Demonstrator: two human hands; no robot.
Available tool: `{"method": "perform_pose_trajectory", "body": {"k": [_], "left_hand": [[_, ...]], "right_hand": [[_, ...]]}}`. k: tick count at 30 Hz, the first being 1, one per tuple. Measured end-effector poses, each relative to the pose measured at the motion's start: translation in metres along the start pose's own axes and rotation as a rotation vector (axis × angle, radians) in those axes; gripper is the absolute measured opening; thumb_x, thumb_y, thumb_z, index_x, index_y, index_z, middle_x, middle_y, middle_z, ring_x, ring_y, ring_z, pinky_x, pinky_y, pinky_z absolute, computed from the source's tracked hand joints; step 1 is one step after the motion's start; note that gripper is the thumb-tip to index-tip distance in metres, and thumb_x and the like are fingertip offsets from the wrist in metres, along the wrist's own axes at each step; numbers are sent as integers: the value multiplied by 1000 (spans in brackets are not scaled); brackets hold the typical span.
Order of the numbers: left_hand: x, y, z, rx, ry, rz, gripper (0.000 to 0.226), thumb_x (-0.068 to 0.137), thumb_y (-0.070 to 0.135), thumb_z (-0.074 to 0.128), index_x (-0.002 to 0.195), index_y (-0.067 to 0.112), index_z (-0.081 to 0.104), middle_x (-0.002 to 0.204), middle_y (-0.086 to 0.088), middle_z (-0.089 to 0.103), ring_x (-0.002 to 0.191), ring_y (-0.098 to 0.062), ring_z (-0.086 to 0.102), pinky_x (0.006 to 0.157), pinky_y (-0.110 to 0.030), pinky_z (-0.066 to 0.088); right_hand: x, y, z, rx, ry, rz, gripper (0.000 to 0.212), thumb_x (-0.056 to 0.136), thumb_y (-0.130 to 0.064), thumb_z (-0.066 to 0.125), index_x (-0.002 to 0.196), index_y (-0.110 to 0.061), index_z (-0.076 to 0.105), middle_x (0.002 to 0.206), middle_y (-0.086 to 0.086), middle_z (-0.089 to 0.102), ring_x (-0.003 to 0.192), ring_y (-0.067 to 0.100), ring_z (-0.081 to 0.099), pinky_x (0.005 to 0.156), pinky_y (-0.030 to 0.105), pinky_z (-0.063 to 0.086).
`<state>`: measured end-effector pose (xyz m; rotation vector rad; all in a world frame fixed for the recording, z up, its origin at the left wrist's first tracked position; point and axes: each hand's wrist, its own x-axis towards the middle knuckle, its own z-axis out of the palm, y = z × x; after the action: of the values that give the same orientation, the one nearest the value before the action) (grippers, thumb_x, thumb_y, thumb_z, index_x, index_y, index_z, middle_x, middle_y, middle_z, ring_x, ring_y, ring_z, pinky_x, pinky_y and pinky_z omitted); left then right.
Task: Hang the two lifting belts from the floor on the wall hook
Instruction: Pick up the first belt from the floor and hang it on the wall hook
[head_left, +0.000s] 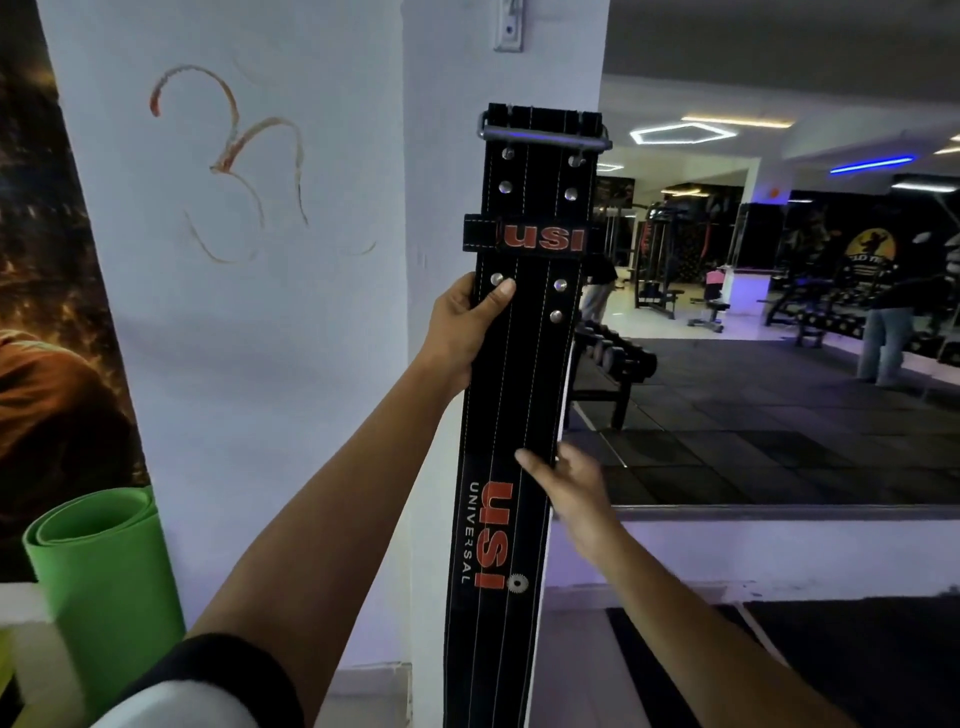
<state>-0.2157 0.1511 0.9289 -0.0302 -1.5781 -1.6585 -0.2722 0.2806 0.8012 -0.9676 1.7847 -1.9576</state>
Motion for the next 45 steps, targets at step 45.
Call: {"method": "perform_pose_trajectory", "body": {"k": [45], "left_hand": [[21, 49, -7, 201, -110, 240, 39, 97, 30, 43, 136, 33, 41, 131, 10, 54, 121, -10, 54, 98, -44, 49]], "right_hand": [[69, -164, 0, 193, 224, -251, 2, 80, -16, 68, 79, -16, 69, 81, -1, 66, 92, 21, 61, 94, 42, 48]]}}
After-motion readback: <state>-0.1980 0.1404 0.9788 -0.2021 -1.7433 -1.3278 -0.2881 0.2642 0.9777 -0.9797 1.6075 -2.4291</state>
